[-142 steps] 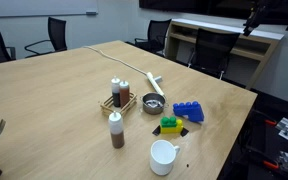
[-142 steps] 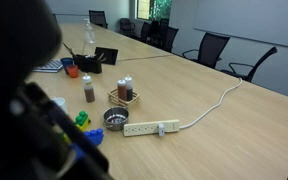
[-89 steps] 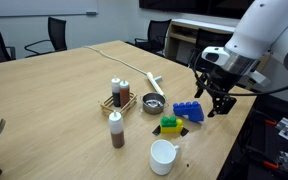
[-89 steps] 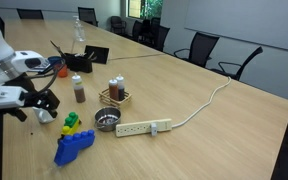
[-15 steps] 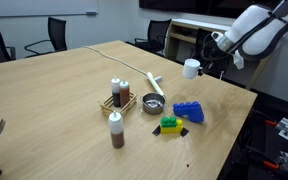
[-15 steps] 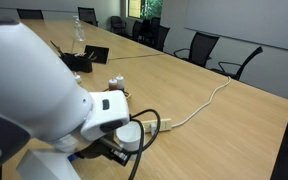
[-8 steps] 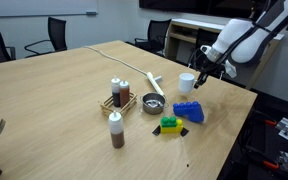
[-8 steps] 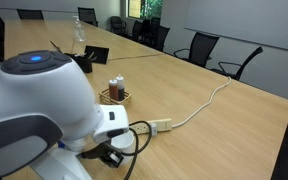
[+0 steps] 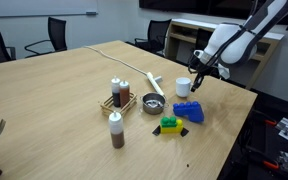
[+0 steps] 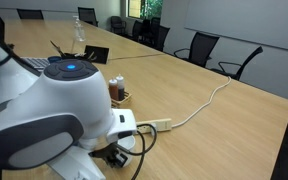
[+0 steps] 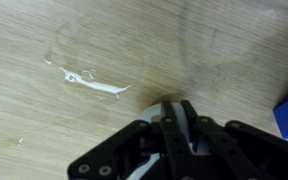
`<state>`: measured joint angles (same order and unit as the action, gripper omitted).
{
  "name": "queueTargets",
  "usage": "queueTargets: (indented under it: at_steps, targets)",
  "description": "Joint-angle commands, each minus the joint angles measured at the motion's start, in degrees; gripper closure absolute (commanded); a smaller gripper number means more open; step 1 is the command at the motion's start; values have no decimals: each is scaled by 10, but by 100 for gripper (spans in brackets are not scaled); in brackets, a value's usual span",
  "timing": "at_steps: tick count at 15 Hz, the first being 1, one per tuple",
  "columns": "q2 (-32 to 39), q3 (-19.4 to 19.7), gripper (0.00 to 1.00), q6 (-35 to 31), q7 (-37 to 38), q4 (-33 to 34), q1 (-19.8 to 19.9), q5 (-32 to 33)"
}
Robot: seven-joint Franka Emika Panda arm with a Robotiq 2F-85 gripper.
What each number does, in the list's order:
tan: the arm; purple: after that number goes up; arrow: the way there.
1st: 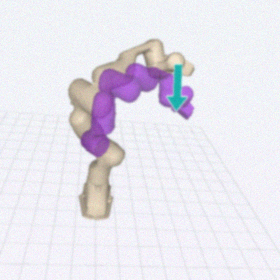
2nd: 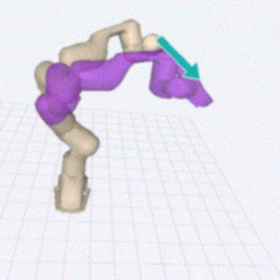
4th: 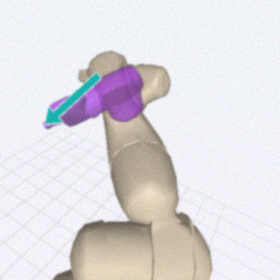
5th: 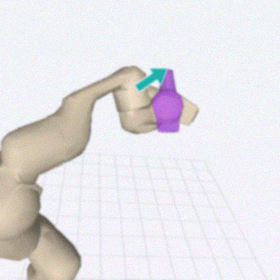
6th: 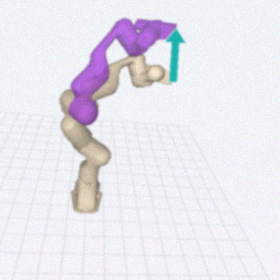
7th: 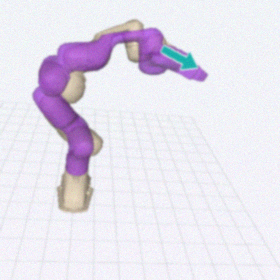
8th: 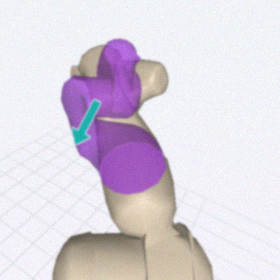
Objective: Move the white cup to the right of the blue legos
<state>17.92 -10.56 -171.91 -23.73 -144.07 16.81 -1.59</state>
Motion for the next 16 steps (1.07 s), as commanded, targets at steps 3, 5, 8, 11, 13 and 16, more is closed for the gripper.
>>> queueTargets:
  at_steps: [3, 5, 8, 11, 13, 16]
  targets:
    - [10, 12, 77, 28, 7, 22, -7, 3]
    - [11, 1, 55, 34, 0, 28, 3, -9]
    - [12, -5, 34, 36, -5, 33, 8, -17]
    - [2, 6, 13, 30, 2, 26, -3, -7]
    - [10, 6, 24, 20, 0, 27, -4, -7]
    - [10, 6, 13, 20, 0, 27, -4, -7]
